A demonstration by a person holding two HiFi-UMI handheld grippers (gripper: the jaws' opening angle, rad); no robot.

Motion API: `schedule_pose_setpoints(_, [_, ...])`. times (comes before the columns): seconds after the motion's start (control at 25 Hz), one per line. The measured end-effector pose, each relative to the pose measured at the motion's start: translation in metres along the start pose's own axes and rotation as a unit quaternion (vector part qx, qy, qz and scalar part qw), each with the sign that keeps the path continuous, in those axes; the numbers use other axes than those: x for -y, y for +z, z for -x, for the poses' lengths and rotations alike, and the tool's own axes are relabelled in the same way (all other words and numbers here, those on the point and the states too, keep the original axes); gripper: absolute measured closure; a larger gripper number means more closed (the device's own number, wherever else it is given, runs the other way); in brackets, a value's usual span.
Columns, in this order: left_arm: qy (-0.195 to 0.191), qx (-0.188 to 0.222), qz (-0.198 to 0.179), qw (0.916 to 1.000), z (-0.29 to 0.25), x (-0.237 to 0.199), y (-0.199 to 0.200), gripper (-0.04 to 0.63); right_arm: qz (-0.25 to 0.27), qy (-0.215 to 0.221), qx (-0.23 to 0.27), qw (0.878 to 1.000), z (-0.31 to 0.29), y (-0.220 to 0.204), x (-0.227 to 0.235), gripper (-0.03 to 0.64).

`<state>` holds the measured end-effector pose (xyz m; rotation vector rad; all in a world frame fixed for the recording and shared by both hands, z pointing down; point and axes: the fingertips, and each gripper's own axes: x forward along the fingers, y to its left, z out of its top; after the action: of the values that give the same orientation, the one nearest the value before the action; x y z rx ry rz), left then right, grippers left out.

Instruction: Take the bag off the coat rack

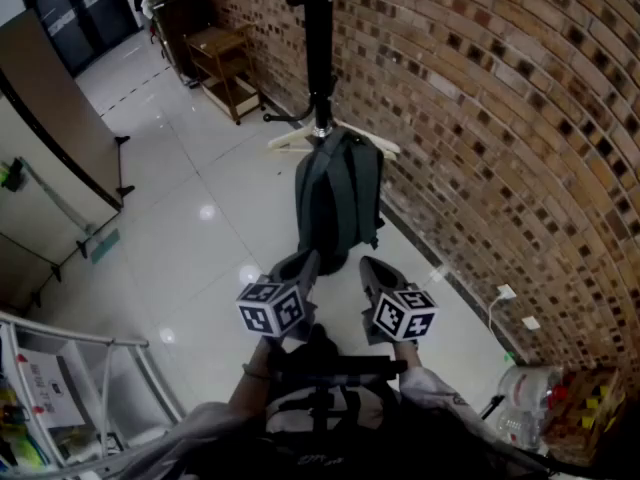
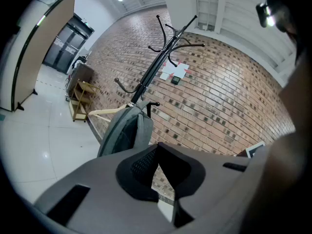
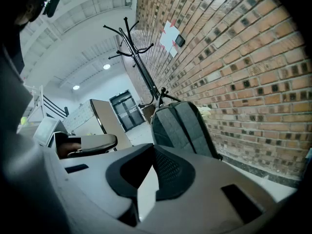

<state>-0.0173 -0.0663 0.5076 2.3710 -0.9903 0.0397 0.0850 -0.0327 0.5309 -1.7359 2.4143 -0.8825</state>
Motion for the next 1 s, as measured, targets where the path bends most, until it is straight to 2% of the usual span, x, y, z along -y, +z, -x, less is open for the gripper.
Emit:
schedule_pose_setpoints(0.24, [-0.019, 0.002, -0.001, 0.9998, -0.025, -0.024, 0.034, 0.588, 0.047, -0.018, 0.015, 0.999, -0.046, 0.035, 0.004, 0.615])
schedule_pose_setpoints(0.52, [-0.036, -0.006, 0.000, 0.9993, -0.048, -0.043, 0.051, 0.588, 0.099, -0.055, 0.045, 0.993, -0.086, 0.081, 0.023, 0.615])
schedule_pose_setpoints(0.68, [-0.036, -0.012, 0.001, 0.9993, -0.056, -0.049, 0.055, 0.588, 0.148, -0.060, 0.041, 0.986, -0.105, 0.101, 0.029, 0.614])
schedule_pose_setpoints(1.0, [-0.022, -0.005, 0.008, 0.9997, -0.071, -0.063, 0.066, 0.588, 0.206, -0.054, 0.032, 0.977, -0.140, 0.132, 0.036, 0.614])
